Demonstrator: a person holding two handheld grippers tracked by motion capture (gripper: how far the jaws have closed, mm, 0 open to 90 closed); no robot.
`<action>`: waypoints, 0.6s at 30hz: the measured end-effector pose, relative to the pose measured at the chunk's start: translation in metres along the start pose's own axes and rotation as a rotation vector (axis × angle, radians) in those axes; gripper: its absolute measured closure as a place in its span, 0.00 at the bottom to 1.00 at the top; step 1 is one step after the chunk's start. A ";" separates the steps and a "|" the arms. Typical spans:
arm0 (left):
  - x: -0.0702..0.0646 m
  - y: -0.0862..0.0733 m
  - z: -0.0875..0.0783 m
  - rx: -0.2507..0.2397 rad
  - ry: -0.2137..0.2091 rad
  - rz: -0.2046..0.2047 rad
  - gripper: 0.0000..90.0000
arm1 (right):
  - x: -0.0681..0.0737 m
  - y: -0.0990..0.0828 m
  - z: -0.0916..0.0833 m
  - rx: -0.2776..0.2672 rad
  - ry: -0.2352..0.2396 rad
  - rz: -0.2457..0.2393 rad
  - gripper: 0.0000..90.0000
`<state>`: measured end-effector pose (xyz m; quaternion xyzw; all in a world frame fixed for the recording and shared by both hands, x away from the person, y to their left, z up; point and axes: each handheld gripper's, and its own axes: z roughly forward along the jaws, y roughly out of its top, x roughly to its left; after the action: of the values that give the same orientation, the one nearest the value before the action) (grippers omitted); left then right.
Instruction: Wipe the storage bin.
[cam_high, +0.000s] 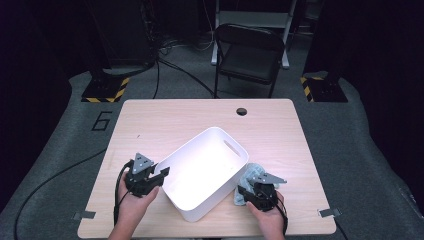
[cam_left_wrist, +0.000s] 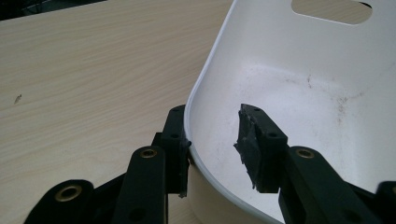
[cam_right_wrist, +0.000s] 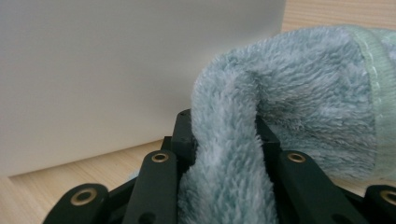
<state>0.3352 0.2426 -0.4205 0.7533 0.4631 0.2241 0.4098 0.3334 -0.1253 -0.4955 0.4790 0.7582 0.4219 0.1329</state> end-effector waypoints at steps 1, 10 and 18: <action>0.000 0.000 0.000 -0.001 0.000 -0.001 0.71 | 0.001 0.001 -0.002 -0.004 -0.001 -0.002 0.77; -0.002 -0.001 -0.001 0.002 0.006 -0.005 0.71 | 0.015 0.022 -0.027 -0.101 0.022 -0.054 0.77; -0.004 -0.001 -0.001 -0.002 0.005 -0.004 0.70 | 0.027 0.037 -0.049 -0.178 0.051 -0.087 0.77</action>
<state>0.3320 0.2400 -0.4207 0.7514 0.4655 0.2256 0.4096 0.3126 -0.1211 -0.4317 0.4211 0.7410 0.4933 0.1739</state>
